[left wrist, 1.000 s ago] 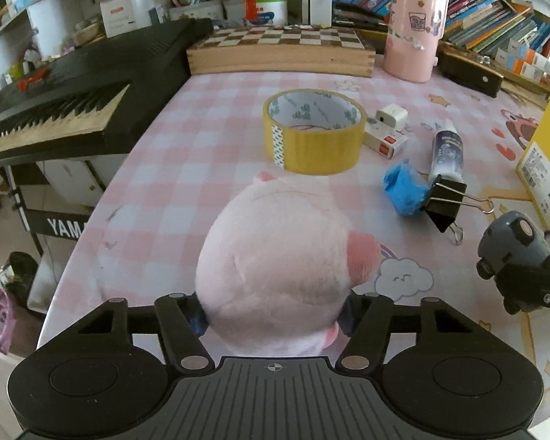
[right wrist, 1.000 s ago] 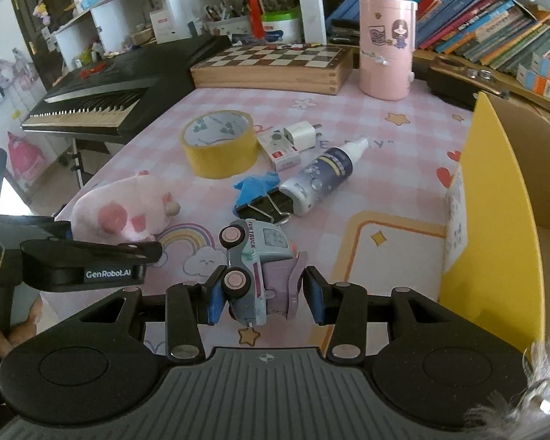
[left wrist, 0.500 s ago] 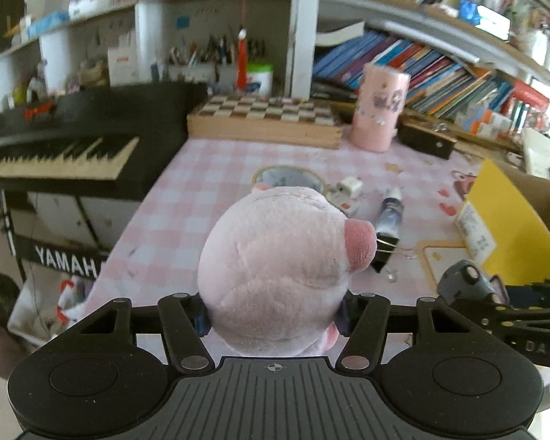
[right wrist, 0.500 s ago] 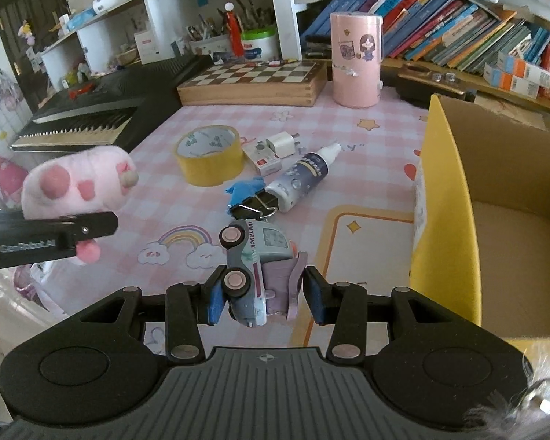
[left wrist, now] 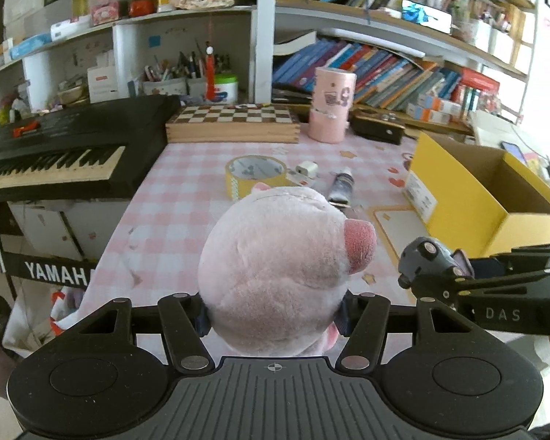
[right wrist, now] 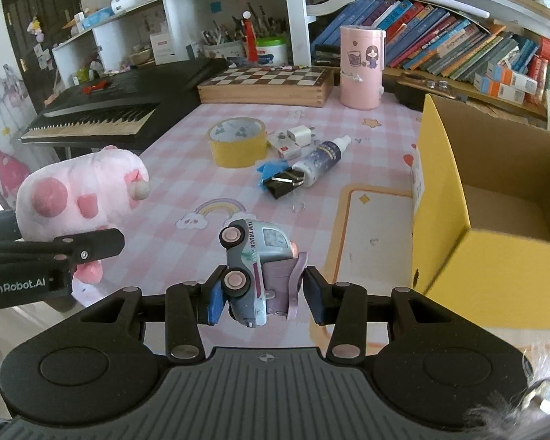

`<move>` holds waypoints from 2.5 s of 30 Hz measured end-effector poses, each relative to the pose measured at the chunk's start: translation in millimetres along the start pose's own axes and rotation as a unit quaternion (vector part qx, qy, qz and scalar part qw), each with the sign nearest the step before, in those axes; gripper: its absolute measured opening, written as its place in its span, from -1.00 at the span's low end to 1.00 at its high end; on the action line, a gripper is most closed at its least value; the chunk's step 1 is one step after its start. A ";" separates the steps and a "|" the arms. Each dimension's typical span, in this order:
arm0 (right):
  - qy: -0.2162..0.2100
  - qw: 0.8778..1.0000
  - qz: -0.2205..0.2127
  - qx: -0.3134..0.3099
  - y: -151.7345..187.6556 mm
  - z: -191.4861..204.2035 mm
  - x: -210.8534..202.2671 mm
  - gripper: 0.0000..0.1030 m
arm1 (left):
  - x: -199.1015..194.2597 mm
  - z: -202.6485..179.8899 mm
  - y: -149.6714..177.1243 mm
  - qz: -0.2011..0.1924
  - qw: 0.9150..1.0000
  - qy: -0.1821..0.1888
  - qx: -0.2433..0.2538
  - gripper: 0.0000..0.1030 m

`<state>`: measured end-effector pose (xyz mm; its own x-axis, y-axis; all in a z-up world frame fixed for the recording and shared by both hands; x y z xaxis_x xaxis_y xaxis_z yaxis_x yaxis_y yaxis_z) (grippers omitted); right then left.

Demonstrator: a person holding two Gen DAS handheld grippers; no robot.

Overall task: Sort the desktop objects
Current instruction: 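Carry the pig in the left gripper while right carries the car to the box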

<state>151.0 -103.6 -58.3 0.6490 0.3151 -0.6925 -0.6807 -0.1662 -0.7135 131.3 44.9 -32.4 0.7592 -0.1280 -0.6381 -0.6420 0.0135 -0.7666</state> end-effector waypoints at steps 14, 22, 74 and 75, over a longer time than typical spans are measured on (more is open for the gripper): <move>0.031 0.999 -0.001 0.021 44.3 11.6 -45.9 -0.20 | -34.1 -24.4 33.1 0.004 0.998 0.044 0.049 0.15; 0.045 0.998 0.005 0.038 66.1 10.8 -62.1 -0.20 | -44.3 -37.6 45.1 0.010 0.995 0.068 0.067 0.15; 0.187 0.967 0.011 0.172 135.7 -65.7 -129.6 -0.20 | -30.4 -166.2 59.7 0.035 0.944 0.245 0.219 0.15; 0.187 0.967 0.011 0.172 135.3 -67.5 -129.4 -0.20 | -29.5 -167.5 59.2 0.036 0.944 0.245 0.220 0.15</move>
<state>-2.1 -229.9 -72.4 0.6667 -0.0557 -0.7432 -0.7267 0.1727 -0.6649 53.0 -116.7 -46.9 0.5056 -0.5534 -0.6619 -0.5020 0.4353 -0.7473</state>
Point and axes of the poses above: each gripper's, at about its wrist camera, not at the fingertips, and x roughly the way its jaws point, z to its left, y to its underside, the point moved 8 cm from there along x, roughly the way its jaws point, and after that the axes turned 2 degrees about y, right-handed, at the moved point
